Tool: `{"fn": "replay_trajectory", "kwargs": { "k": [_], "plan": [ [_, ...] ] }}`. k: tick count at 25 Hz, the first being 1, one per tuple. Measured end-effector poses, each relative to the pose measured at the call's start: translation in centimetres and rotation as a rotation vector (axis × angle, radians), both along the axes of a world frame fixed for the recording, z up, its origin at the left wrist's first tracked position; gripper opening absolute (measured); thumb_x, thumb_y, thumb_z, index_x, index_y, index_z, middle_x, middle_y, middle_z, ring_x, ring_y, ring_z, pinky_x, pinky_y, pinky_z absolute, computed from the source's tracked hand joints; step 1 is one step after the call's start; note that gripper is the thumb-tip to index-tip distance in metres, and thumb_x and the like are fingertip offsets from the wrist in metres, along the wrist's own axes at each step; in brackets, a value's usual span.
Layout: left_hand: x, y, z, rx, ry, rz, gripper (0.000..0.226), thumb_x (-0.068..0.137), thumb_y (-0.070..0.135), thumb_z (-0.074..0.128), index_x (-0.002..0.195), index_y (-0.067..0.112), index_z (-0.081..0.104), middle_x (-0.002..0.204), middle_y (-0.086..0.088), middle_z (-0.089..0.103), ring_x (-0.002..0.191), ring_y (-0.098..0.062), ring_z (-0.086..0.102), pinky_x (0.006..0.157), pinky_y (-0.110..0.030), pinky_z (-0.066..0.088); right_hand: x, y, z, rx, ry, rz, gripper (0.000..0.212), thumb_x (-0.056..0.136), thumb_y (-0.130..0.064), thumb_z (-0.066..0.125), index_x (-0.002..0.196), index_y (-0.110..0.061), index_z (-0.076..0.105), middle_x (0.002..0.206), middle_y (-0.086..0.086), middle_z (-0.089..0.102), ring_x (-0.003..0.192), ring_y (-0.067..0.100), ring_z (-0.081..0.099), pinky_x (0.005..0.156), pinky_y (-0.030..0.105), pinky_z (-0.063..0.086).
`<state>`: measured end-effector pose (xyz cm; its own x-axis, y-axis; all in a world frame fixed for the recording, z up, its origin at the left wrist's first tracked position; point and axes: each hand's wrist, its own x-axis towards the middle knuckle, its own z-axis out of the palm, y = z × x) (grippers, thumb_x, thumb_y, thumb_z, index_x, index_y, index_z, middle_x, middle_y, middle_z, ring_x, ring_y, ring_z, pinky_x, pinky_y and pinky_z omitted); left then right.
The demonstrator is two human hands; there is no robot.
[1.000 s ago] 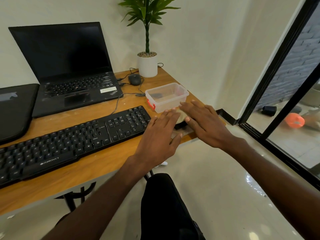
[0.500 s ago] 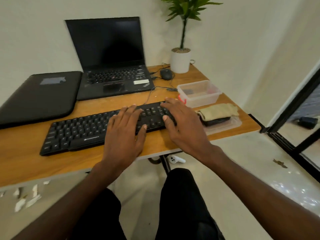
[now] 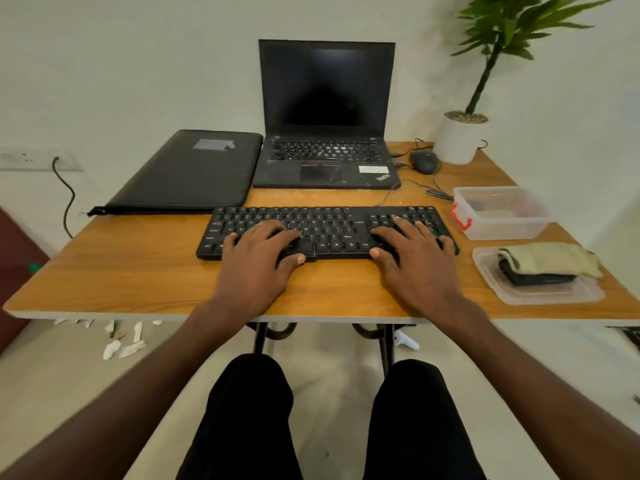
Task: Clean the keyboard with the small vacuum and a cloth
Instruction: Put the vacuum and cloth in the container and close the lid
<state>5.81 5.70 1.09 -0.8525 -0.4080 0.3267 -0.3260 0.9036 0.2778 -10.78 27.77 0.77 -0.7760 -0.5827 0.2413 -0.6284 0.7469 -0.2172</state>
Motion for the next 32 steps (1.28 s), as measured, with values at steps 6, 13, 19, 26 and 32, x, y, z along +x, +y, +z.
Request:
{"fn": "replay_trajectory", "kwargs": {
  "k": [6,13,19,26,32],
  "plan": [
    [-2.8,-0.3,0.1,0.021,0.01,0.01,0.047,0.103,0.051,0.061,0.146,0.032,0.06,0.145,0.005,0.054,0.137,-0.021,0.049,0.119,-0.062,0.032,-3.0,-2.0,0.0,-0.061,-0.042,-0.029,0.048,0.103,-0.051,0.044,0.151,-0.043,0.043,0.164,-0.008,0.036,0.155,0.023,0.023,0.12,0.064,0.019],
    [-3.6,0.5,-0.3,0.042,0.027,-0.015,0.048,0.101,0.046,0.067,0.146,0.033,0.058,0.149,0.005,0.051,0.142,-0.022,0.044,0.123,-0.067,0.023,-1.5,-1.7,0.6,-0.104,0.047,-0.156,0.054,0.093,-0.061,0.044,0.138,-0.036,0.06,0.148,-0.004,0.056,0.142,0.025,0.043,0.112,0.062,0.031],
    [-5.1,0.7,0.1,0.059,0.016,-0.084,0.048,0.102,0.04,0.066,0.149,0.031,0.057,0.148,0.005,0.051,0.143,-0.021,0.045,0.123,-0.068,0.023,-1.9,-1.4,0.1,-0.185,0.039,-0.206,0.052,0.096,-0.06,0.042,0.133,-0.029,0.062,0.138,0.002,0.06,0.137,0.031,0.045,0.107,0.055,0.042],
    [-7.4,-0.7,0.0,0.064,0.013,-0.12,0.046,0.103,0.035,0.066,0.148,0.031,0.058,0.146,0.005,0.052,0.138,-0.019,0.049,0.122,-0.068,0.026,-3.5,-1.5,-0.7,-0.173,-0.002,-0.159,0.06,0.1,-0.06,0.039,0.146,-0.024,0.053,0.156,0.009,0.046,0.151,0.037,0.03,0.116,0.059,0.036],
    [-8.6,-2.4,-0.1,0.039,0.008,-0.096,0.045,0.105,0.03,0.064,0.149,0.03,0.054,0.15,0.005,0.049,0.141,-0.019,0.048,0.125,-0.067,0.019,-4.5,-2.5,-0.8,-0.031,-0.073,-0.078,0.073,0.101,-0.063,0.04,0.162,-0.025,0.027,0.17,0.011,0.019,0.158,0.038,0.006,0.125,0.056,0.019]
  ]
}}
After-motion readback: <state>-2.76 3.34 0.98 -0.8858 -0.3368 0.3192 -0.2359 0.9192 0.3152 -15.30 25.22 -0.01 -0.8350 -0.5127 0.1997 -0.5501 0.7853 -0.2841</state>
